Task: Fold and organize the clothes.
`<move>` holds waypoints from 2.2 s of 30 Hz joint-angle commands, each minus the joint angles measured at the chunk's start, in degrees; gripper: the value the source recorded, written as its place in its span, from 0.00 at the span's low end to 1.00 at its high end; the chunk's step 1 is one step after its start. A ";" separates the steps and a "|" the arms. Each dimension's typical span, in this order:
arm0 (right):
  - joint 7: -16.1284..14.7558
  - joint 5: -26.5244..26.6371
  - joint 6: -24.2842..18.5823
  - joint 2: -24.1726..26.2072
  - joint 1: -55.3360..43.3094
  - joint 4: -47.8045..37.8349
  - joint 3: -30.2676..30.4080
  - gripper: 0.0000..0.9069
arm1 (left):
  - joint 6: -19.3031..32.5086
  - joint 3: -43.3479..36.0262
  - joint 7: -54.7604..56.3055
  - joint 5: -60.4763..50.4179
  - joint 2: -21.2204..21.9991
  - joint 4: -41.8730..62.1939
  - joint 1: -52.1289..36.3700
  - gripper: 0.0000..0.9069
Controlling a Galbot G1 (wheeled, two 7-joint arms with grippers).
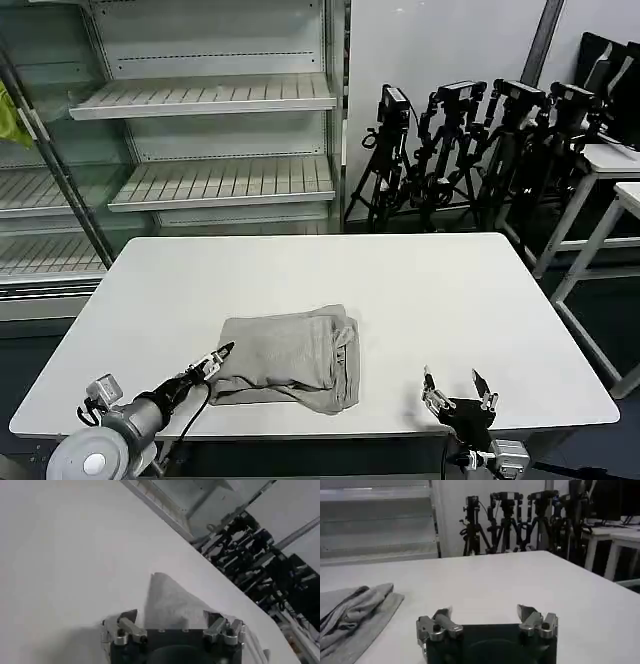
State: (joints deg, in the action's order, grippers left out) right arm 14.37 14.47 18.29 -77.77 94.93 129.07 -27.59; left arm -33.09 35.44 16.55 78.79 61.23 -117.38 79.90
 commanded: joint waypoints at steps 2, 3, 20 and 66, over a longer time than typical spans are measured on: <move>0.01 0.04 0.01 0.08 0.11 0.11 -0.29 1.00 | -0.26 -2.66 -2.39 1.28 -0.39 4.94 -3.79 1.00; 0.00 0.04 0.03 0.07 0.14 0.10 -0.35 1.00 | -0.27 -3.16 -2.48 1.32 -0.40 4.96 -4.07 1.00; 0.08 0.10 0.32 -0.33 0.29 0.43 -1.04 1.00 | -0.19 -9.29 -3.72 0.23 -1.38 6.04 -8.42 0.07; 0.36 3.50 1.10 1.77 -4.27 1.87 0.75 1.00 | 0.00 24.93 -13.95 -15.07 -21.12 5.83 1.50 0.08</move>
State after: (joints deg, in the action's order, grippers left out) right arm 14.71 16.93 19.26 -76.49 93.63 131.28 -28.46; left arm -33.19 40.31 8.73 77.03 53.29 -114.13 77.00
